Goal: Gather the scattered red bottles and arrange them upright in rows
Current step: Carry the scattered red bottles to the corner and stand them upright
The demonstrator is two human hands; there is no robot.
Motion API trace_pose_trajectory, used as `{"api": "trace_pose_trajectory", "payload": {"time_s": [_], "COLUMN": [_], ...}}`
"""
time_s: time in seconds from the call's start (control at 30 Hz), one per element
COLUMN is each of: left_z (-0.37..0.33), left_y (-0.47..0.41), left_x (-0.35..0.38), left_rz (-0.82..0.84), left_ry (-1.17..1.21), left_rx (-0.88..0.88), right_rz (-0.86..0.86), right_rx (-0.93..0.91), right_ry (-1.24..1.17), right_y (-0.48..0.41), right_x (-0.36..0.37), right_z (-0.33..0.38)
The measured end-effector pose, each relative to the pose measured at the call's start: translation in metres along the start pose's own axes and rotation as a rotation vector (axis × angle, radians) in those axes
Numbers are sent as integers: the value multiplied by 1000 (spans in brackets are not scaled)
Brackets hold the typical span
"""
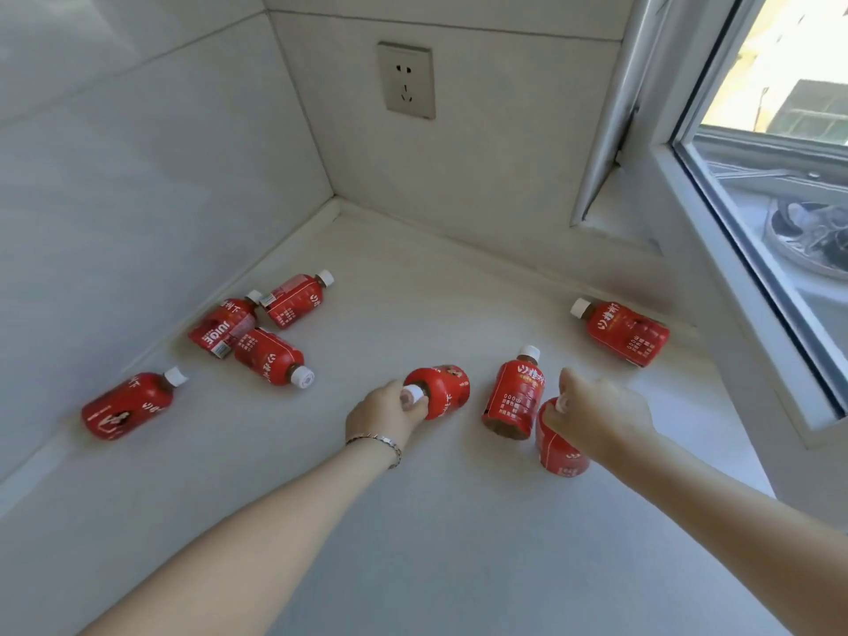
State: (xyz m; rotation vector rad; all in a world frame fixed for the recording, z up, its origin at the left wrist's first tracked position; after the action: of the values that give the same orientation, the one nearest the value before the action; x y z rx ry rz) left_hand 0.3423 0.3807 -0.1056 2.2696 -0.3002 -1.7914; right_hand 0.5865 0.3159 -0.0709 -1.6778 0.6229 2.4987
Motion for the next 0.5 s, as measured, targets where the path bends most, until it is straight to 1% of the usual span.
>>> {"api": "trace_pose_trajectory", "payload": {"time_s": [0.1, 0.17, 0.23, 0.33, 0.5], "left_z": [32, 66, 108, 174, 282], "left_y": [27, 49, 75, 121, 223], "left_x": [-17, -25, -36, -57, -91], "left_rz": [-23, -43, -72, -182, -373], "left_ry": [-185, -160, -53, 109, 244], "left_rx": [115, 105, 42, -72, -250], "right_rz": [57, 104, 146, 203, 278], "right_rx": [-120, -220, -318, -477, -724], "right_ry": [66, 124, 147, 193, 257], "right_y": [20, 35, 52, 85, 163], "right_x": [3, 10, 20, 40, 89], "right_z": [40, 74, 114, 181, 295]}}
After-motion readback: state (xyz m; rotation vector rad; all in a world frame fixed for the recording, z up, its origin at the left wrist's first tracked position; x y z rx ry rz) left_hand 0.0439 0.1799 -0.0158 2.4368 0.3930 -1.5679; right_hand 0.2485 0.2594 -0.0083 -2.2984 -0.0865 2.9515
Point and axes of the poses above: each hand's wrist, its own y-axis away from the middle knuckle, its own x-axis out of the palm, z = x × y, the point moved 10 cm from there along -y, towards the middle knuckle, and after that the axes turned 11 degrees about -y, right-handed, at the moved point
